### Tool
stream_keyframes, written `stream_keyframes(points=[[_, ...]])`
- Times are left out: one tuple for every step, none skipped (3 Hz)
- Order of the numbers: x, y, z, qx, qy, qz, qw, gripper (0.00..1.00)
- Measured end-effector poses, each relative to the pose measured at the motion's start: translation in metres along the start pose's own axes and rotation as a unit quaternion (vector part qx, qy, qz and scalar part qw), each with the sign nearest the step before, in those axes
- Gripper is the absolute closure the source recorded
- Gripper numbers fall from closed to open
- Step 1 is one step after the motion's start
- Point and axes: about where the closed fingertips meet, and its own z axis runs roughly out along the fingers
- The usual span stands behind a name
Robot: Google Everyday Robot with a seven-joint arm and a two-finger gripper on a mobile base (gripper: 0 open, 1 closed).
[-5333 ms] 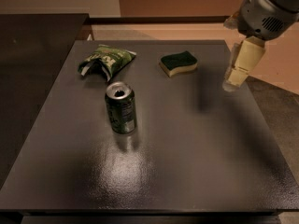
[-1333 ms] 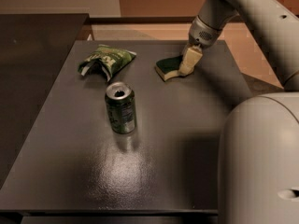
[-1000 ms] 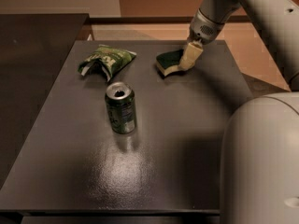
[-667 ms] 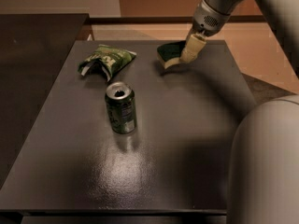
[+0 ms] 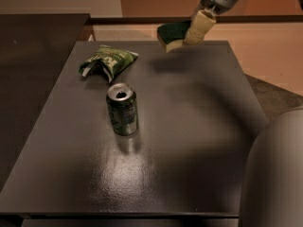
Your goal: Pick sponge
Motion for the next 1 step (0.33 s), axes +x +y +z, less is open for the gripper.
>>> stream_keyframes(points=[[0.0000, 0.0000, 0.0000, 0.000, 0.000, 0.000, 1.0000, 1.00]])
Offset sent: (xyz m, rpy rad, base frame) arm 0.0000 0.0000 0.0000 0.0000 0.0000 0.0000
